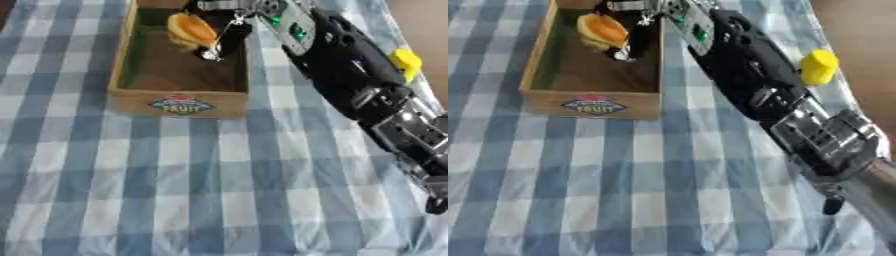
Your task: Pick up objects on the table and place them in the box.
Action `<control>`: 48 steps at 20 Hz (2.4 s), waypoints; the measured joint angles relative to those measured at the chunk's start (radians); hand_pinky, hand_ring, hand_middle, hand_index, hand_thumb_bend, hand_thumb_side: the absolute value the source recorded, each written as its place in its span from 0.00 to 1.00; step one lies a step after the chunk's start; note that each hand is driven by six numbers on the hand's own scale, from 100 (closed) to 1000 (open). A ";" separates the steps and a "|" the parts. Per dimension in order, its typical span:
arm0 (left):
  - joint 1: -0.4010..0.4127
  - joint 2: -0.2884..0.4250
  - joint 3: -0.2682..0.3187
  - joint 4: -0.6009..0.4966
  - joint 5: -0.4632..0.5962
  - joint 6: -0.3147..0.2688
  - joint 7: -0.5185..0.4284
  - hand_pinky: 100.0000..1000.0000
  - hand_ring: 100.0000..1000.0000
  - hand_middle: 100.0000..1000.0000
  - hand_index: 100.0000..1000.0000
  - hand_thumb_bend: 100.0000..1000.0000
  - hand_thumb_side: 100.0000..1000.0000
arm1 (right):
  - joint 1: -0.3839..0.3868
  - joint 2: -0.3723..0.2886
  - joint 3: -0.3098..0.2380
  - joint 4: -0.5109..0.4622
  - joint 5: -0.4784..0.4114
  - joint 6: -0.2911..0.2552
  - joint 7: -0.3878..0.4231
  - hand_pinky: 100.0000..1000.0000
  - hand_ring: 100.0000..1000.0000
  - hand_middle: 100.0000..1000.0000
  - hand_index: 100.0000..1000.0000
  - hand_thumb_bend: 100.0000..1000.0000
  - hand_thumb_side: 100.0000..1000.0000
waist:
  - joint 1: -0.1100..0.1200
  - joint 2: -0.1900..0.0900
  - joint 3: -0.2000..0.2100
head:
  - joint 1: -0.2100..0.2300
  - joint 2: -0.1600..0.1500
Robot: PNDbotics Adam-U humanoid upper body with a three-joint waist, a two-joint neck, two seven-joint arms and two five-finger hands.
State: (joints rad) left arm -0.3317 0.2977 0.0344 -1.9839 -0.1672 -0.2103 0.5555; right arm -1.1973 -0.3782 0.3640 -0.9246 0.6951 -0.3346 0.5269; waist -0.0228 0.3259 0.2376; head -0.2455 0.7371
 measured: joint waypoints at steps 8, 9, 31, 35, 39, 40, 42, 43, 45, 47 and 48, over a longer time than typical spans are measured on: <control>0.000 -0.001 -0.003 0.000 0.008 0.003 -0.004 0.71 0.75 0.68 0.72 0.05 0.42 | -0.007 0.006 -0.046 0.026 0.109 -0.027 -0.078 0.88 0.99 0.84 0.92 0.29 0.30 | 0.002 0.000 -0.003 | -0.001 0.000; 0.000 -0.002 -0.005 0.000 0.008 0.004 -0.005 0.71 0.75 0.68 0.72 0.05 0.42 | -0.007 0.006 -0.050 0.024 0.109 -0.026 -0.083 0.87 0.98 0.83 0.91 0.29 0.28 | 0.002 0.000 -0.003 | 0.000 0.000; 0.024 0.002 0.004 0.000 -0.001 0.011 0.002 0.71 0.75 0.68 0.72 0.05 0.42 | 0.571 -0.643 -0.222 -0.502 -0.281 0.203 -0.160 0.87 0.97 0.82 0.91 0.35 0.27 | 0.016 -0.017 -0.062 | 0.077 0.011; 0.024 0.002 0.004 0.000 -0.001 0.011 0.002 0.71 0.75 0.68 0.72 0.04 0.42 | 0.646 -0.685 -0.242 -0.533 -0.293 0.210 -0.173 0.87 0.97 0.82 0.91 0.35 0.28 | 0.018 -0.017 -0.062 | 0.077 0.011; 0.024 0.002 0.004 0.000 -0.001 0.011 0.002 0.71 0.75 0.68 0.72 0.04 0.42 | 0.695 -0.699 -0.257 -0.534 -0.300 0.218 -0.183 0.87 0.97 0.82 0.91 0.35 0.27 | 0.019 -0.016 -0.061 | 0.078 0.010; 0.024 0.002 0.004 0.000 -0.001 0.011 0.002 0.71 0.75 0.68 0.72 0.04 0.42 | 0.703 -0.700 -0.262 -0.531 -0.300 0.222 -0.187 0.87 0.97 0.82 0.91 0.35 0.28 | 0.019 -0.016 -0.061 | 0.080 0.010; 0.024 0.002 0.004 0.000 -0.001 0.011 0.002 0.71 0.75 0.68 0.72 0.04 0.42 | 0.715 -0.700 -0.271 -0.516 -0.300 0.229 -0.194 0.87 0.97 0.82 0.91 0.35 0.25 | 0.019 -0.016 -0.062 | 0.082 0.009; 0.024 0.002 0.004 0.000 -0.001 0.011 0.002 0.71 0.75 0.68 0.72 0.04 0.42 | 0.718 -0.700 -0.274 -0.507 -0.300 0.232 -0.198 0.87 0.97 0.82 0.91 0.35 0.28 | 0.020 -0.016 -0.062 | 0.083 0.009; 0.024 0.002 0.004 0.000 -0.001 0.012 0.001 0.71 0.75 0.68 0.72 0.04 0.42 | 0.722 -0.700 -0.279 -0.486 -0.300 0.236 -0.202 0.87 0.97 0.82 0.91 0.35 0.28 | 0.020 -0.016 -0.063 | 0.085 0.009; 0.024 0.002 0.004 0.000 -0.001 0.013 0.000 0.71 0.75 0.68 0.72 0.04 0.42 | 0.722 -0.700 -0.281 -0.463 -0.300 0.236 -0.205 0.87 0.97 0.82 0.91 0.35 0.28 | 0.021 -0.016 -0.064 | 0.085 0.008; 0.024 0.002 0.004 0.000 -0.001 0.014 0.000 0.71 0.75 0.68 0.72 0.04 0.42 | 0.722 -0.700 -0.282 -0.452 -0.300 0.236 -0.205 0.87 0.97 0.82 0.91 0.35 0.28 | 0.021 -0.016 -0.064 | 0.085 0.008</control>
State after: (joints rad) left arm -0.3076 0.2997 0.0381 -1.9839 -0.1684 -0.1967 0.5552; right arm -0.4750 -1.0785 0.0824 -1.3762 0.3954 -0.0988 0.3218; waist -0.0013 0.3094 0.1732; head -0.1605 0.7453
